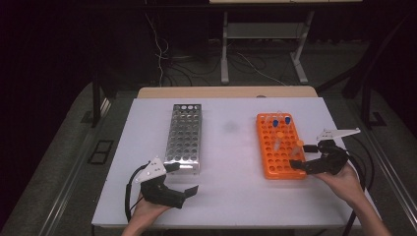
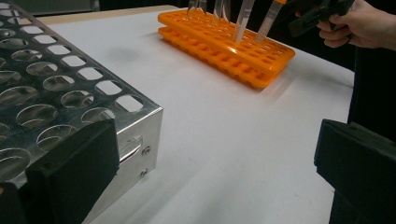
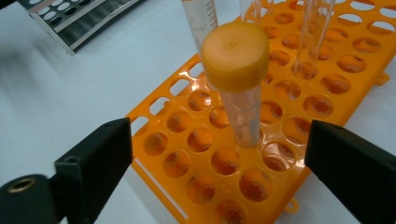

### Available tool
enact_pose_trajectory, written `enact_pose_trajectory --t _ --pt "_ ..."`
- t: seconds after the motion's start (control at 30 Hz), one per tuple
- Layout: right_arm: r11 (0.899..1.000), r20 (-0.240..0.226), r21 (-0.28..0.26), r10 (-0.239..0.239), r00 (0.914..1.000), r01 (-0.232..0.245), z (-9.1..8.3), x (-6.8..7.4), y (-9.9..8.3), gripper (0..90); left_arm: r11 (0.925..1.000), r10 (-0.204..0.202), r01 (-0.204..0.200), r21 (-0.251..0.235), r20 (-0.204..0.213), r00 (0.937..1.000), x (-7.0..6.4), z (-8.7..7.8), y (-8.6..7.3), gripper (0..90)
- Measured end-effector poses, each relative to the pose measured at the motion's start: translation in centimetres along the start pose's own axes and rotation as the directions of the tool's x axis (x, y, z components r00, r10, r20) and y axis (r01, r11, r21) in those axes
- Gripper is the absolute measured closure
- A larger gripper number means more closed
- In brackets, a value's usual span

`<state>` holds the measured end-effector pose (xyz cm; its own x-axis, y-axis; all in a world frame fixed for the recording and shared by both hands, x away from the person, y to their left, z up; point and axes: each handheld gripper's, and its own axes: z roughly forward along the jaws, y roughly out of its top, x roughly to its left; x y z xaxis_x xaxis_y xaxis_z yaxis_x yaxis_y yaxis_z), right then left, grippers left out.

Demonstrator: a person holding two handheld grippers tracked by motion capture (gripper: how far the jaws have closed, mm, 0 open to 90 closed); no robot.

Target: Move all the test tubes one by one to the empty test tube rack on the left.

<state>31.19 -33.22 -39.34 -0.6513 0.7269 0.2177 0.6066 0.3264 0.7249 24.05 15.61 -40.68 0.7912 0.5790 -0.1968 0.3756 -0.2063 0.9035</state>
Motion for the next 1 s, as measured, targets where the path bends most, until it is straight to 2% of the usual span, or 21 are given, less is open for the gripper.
enact_pose_trajectory --t 0.03,0.07,0.1,0.23,0.27,0.33,0.5,0.53,0.57,0.6,0.73,1.0 --pt "1.000 0.005 -0.002 0.001 1.0000 -0.001 0.0 -0.1 0.0 7.7 1.0000 0.000 0.000 0.000 0.000 1.0000 0.0 0.0 0.0 0.0" --pt "1.000 0.005 -0.004 0.002 1.0000 -0.002 0.1 -0.2 0.0 15.0 1.0000 0.000 0.000 0.000 -0.001 1.0000 0.0 0.0 0.0 0.0" --pt "1.000 0.000 -0.012 -0.005 1.0000 0.005 0.0 -0.3 0.0 17.9 1.0000 -0.002 0.002 0.000 -0.001 1.0000 0.0 0.0 0.0 0.0" --pt "1.000 0.015 -0.019 -0.015 0.9998 0.016 0.1 -0.4 0.1 25.1 1.0000 -0.002 0.002 0.001 -0.001 1.0000 0.1 0.0 0.0 0.0" --pt "1.000 0.024 -0.017 -0.023 0.9995 0.023 0.3 -0.6 0.1 32.3 1.0000 -0.002 0.002 0.001 -0.001 1.0000 0.1 0.0 0.0 0.0" --pt "0.999 0.028 -0.013 -0.029 0.9992 0.030 0.4 -0.6 0.1 38.2 1.0000 -0.002 0.002 0.001 0.000 1.0000 0.1 0.0 0.0 0.0" --pt "0.998 0.039 -0.005 -0.058 0.9976 0.058 0.9 -0.7 0.2 51.5 1.0000 0.000 0.000 0.001 -0.001 1.0000 0.1 0.0 0.0 0.0" --pt "0.998 0.039 -0.005 -0.058 0.9976 0.058 0.9 -0.7 0.2 51.5 1.0000 -0.001 0.001 0.000 -0.001 1.0000 0.1 0.0 0.0 0.0" --pt "0.998 0.048 -0.006 -0.069 0.9964 0.070 1.0 -0.6 0.2 57.4 1.0000 -0.001 0.001 0.001 -0.001 1.0000 0.1 0.0 0.0 0.0" --pt "0.998 0.048 -0.006 -0.069 0.9964 0.070 1.0 -0.6 0.2 57.4 1.0000 -0.001 0.001 0.001 -0.001 1.0000 0.1 0.0 0.0 0.0" --pt "0.996 0.074 -0.014 -0.087 0.9934 0.089 1.1 -0.7 0.3 71.3 1.0000 0.001 -0.001 0.000 -0.002 1.0000 0.1 -0.1 0.0 0.0" --pt "0.990 0.099 -0.024 -0.134 0.9859 0.137 1.1 -0.4 0.5 73.6 1.0000 -0.006 0.006 -0.002 0.002 1.0000 0.1 0.0 0.1 0.0"
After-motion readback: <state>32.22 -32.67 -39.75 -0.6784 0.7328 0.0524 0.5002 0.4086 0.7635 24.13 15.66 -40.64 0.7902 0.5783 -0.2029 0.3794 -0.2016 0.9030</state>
